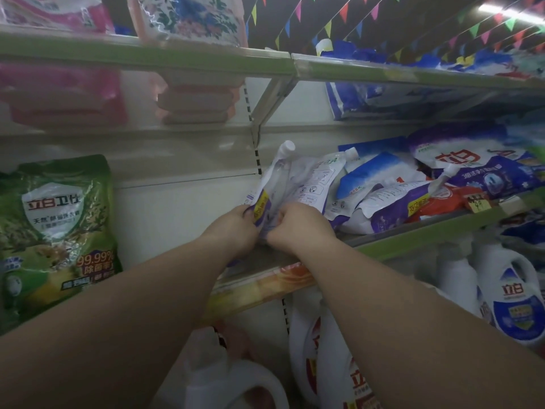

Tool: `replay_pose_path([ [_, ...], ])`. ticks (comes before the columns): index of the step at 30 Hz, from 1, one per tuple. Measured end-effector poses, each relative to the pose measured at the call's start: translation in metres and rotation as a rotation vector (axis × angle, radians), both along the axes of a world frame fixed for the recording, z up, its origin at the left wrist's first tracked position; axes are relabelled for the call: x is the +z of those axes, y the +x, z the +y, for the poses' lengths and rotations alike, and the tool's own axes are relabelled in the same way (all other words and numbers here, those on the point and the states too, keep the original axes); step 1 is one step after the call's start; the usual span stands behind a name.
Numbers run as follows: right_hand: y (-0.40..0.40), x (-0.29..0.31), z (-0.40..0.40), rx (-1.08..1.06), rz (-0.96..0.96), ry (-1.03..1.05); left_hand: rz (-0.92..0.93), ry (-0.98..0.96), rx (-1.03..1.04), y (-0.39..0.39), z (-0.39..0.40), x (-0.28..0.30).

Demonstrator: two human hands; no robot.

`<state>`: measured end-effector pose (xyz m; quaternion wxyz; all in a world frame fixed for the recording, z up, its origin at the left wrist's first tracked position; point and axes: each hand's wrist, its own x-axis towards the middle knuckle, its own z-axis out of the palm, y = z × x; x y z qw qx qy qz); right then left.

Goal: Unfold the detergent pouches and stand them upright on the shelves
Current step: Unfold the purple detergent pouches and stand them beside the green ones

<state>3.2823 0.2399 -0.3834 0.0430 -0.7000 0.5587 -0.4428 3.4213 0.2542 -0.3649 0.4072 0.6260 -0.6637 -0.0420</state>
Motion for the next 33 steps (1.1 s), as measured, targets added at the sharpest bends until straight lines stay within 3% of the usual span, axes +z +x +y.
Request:
replay_pose_path([
  [10,0.022,0.019,-0.006,-0.104,0.187,0.142,0.243,-0.027,-0.047,0.027,-0.003,0.004],
  [23,0.034,0.014,-0.012,-0.161,0.265,0.118,0.456,0.045,-0.118,0.066,0.003,0.006],
  [26,0.035,0.014,-0.011,-0.172,0.284,0.121,0.441,0.079,-0.191,0.077,0.008,0.004],
  [33,0.045,0.022,-0.013,-0.213,0.365,0.189,0.319,0.046,-0.152,0.089,0.011,0.000],
])
